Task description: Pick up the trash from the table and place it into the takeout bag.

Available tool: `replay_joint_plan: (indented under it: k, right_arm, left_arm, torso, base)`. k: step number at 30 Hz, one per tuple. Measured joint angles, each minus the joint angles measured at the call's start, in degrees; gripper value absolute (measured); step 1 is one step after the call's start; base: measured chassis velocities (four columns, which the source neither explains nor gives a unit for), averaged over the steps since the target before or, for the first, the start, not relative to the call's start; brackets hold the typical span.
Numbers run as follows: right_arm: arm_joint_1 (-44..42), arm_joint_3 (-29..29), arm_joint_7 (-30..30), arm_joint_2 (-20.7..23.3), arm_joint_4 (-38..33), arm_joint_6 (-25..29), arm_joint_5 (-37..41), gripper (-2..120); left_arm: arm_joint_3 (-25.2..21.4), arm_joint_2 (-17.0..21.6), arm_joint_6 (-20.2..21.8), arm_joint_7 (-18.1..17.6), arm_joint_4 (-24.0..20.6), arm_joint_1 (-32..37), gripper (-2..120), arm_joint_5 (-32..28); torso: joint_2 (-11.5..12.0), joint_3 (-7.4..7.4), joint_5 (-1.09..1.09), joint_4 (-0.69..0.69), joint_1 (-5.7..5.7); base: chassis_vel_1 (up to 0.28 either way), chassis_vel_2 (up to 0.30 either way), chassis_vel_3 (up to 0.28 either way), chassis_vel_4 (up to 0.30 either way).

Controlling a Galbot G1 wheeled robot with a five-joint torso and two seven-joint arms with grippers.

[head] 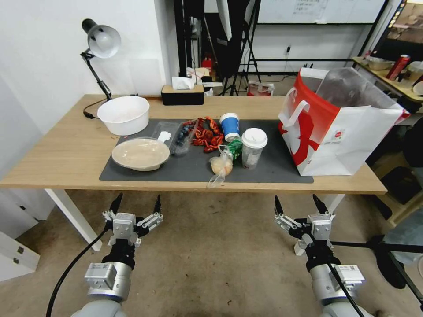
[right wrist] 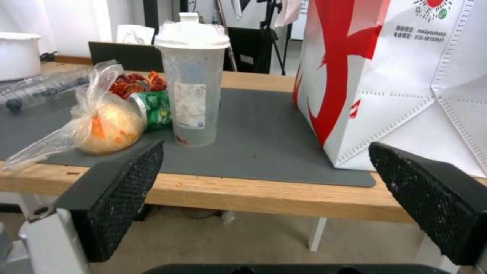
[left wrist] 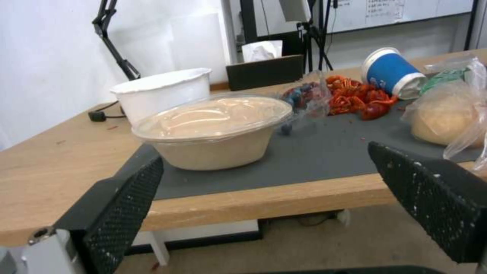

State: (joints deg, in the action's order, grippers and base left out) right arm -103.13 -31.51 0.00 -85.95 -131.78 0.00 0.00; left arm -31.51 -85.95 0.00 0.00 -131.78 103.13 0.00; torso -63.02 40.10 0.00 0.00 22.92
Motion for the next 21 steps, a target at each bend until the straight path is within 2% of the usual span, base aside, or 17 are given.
replay_joint_plan:
  k: [21]
  right_arm:
    - [0.02, 0.0, 0.0, 0.0, 0.0, -0.07, 0.02, 100]
  left_arm:
    - [0.0, -0.02, 0.28, 0.0, -0.03, -0.08, 100, -0.16]
  torso:
    - [0.0, 0.0, 0.0, 0.0, 0.0]
  base:
    - [0.0, 0.0, 0.0, 0.0]
